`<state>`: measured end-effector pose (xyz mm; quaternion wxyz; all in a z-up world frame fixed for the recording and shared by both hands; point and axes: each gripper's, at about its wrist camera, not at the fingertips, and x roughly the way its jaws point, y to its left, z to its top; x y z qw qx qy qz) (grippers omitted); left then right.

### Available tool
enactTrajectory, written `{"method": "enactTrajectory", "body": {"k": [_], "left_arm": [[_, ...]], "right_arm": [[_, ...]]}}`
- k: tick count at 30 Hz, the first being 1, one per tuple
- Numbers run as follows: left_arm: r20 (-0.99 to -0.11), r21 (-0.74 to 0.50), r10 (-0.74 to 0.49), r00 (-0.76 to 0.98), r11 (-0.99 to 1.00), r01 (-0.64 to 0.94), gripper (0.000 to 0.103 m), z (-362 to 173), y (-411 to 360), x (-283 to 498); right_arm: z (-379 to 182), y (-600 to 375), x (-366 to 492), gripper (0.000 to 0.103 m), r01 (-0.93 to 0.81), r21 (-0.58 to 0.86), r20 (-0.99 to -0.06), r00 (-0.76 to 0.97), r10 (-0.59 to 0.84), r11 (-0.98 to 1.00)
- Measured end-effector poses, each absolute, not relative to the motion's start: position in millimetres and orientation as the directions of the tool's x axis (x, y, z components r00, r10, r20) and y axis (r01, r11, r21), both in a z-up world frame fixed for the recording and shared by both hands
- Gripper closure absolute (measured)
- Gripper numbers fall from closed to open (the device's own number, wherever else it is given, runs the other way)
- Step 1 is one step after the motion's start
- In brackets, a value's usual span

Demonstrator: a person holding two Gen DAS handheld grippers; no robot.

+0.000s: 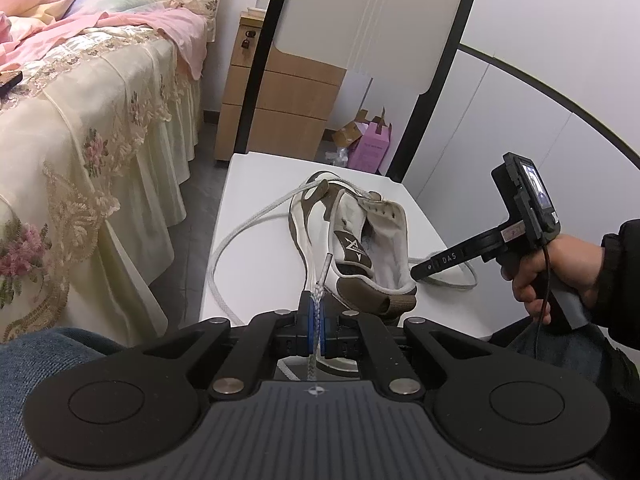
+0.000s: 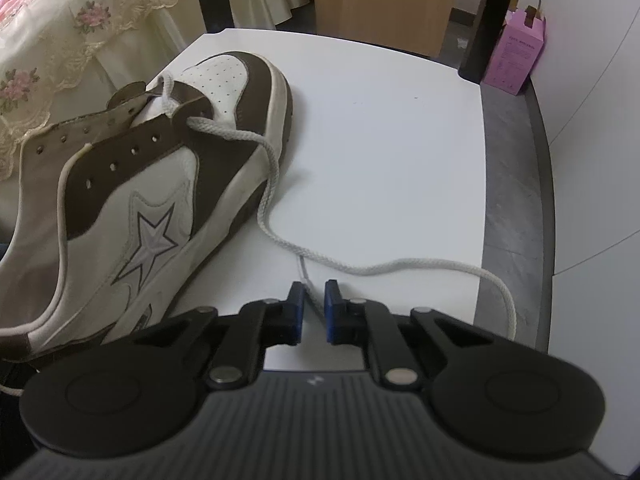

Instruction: Lace up shoes with both hands

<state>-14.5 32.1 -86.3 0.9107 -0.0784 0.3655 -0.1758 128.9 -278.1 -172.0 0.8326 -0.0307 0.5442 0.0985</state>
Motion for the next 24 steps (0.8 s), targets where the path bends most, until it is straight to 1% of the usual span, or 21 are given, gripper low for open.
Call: {"method": "enactTrajectory", "body": {"k": [3, 5, 8, 10, 13, 17, 21, 23, 24], "left_arm": [[-0.627, -0.261, -0.373, 0.684, 0.928, 0.267, 0.1, -83, 31, -17], [-0.609, -0.253, -0.37, 0.702, 0.929, 0.27, 0.1, -79, 30, -21], [-0.595, -0.238, -0.367, 0.715, 0.93, 0.279, 0.1, -71, 26, -23], [-0.58, -0.242, -0.373, 0.725, 0.928, 0.284, 0.1, -63, 25, -23], [-0.536, -0.236, -0.374, 0.757, 0.927, 0.29, 0.1, -45, 24, -22], [-0.445, -0.239, -0.38, 0.811, 0.923, 0.302, 0.1, -10, 25, -16], [-0.327, -0.19, -0.395, 0.859, 0.917, 0.35, 0.1, 40, 19, -4], [-0.245, -0.131, -0.394, 0.886, 0.919, 0.373, 0.1, 72, 14, 4], [-0.193, -0.101, -0.391, 0.9, 0.92, 0.378, 0.1, 91, 12, 10]], "right_arm": [[-172, -278, 126, 0.101, -0.189, 0.07, -0.909, 0.391, 0.14, 0.98], [-165, -281, 121, 0.101, -0.175, 0.104, -0.899, 0.403, 0.168, 0.979], [-146, -288, 111, 0.101, -0.166, 0.156, -0.878, 0.429, 0.214, 0.974], [-127, -296, 101, 0.101, -0.157, 0.214, -0.847, 0.462, 0.263, 0.964], [-98, -312, 86, 0.101, -0.138, 0.294, -0.803, 0.502, 0.322, 0.946], [-57, -330, 66, 0.101, -0.134, 0.382, -0.721, 0.577, 0.385, 0.915], [-10, -344, 53, 0.101, -0.166, 0.436, -0.597, 0.682, 0.423, 0.884], [16, -343, 48, 0.101, -0.197, 0.409, -0.535, 0.739, 0.409, 0.891], [30, -338, 46, 0.101, -0.211, 0.349, -0.512, 0.773, 0.374, 0.913]]}}
